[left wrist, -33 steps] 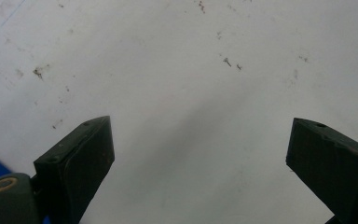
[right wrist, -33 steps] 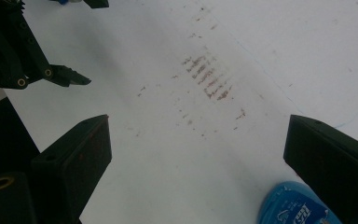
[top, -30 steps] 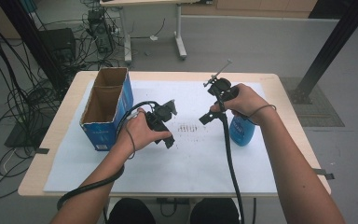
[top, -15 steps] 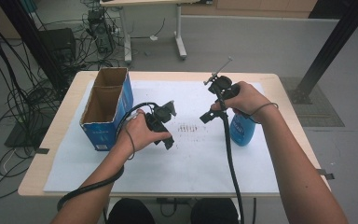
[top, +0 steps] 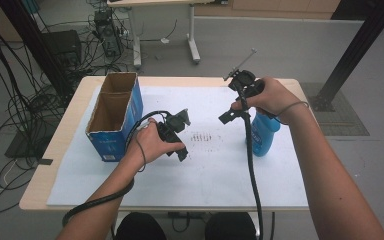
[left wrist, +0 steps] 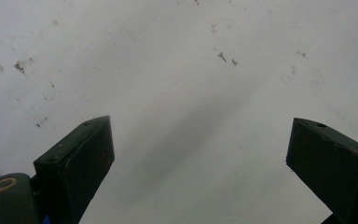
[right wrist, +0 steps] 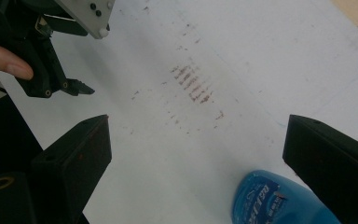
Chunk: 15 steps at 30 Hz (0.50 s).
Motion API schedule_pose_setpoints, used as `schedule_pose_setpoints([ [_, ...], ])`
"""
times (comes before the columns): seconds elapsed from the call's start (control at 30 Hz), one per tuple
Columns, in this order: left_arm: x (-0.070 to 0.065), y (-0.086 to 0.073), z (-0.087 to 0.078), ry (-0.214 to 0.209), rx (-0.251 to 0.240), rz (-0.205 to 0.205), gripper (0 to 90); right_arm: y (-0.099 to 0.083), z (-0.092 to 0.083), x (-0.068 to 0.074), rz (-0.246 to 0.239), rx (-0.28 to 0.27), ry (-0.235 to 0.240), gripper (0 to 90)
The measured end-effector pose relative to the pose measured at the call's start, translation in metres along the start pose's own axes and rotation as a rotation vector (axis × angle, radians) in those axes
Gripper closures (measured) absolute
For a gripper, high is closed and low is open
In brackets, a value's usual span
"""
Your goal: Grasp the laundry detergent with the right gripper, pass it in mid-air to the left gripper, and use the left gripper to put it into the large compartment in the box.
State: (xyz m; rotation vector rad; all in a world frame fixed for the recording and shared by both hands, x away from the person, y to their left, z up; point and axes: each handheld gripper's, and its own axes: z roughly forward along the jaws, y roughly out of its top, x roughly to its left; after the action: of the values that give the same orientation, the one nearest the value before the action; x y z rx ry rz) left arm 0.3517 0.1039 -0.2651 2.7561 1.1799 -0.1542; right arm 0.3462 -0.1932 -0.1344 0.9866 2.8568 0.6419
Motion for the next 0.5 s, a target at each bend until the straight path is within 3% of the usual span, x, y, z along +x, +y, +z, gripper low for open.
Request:
schedule_pose_setpoints([
  [0.5,0.001,0.001,0.002,-0.008,0.010,-0.004,7.9,-0.004,-0.027,-0.001,0.009,-0.029,-0.039,7.7],
])
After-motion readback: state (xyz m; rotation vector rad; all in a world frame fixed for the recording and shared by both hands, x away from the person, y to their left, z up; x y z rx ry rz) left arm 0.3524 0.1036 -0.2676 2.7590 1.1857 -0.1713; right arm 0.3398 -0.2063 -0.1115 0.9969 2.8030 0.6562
